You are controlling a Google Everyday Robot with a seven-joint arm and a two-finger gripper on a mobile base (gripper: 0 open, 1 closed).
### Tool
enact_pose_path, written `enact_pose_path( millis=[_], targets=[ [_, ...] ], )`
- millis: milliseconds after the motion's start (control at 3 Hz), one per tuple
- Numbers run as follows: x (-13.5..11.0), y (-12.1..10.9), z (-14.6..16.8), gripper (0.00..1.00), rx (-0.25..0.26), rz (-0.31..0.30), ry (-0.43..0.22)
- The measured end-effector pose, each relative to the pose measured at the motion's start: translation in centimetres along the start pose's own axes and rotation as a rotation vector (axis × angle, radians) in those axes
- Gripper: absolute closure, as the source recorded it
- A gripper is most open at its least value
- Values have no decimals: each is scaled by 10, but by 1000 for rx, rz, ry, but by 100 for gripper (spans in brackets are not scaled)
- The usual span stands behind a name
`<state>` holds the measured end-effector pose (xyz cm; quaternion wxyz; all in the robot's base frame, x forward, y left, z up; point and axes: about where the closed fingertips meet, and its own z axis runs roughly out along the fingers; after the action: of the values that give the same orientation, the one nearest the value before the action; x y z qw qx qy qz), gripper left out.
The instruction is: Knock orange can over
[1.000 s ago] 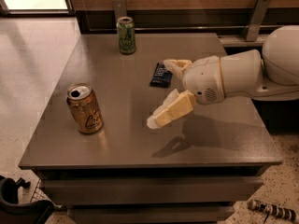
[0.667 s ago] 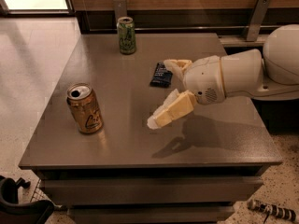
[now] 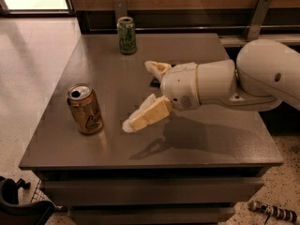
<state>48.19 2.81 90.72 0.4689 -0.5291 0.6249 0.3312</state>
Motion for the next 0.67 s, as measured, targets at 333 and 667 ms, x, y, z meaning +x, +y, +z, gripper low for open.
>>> enact_pose_path(
  millis=[333, 667],
  targets=[
    [-9, 6, 26, 0, 2, -18, -39],
    [-11, 11, 54, 0, -9, -27, -45]
  ],
)
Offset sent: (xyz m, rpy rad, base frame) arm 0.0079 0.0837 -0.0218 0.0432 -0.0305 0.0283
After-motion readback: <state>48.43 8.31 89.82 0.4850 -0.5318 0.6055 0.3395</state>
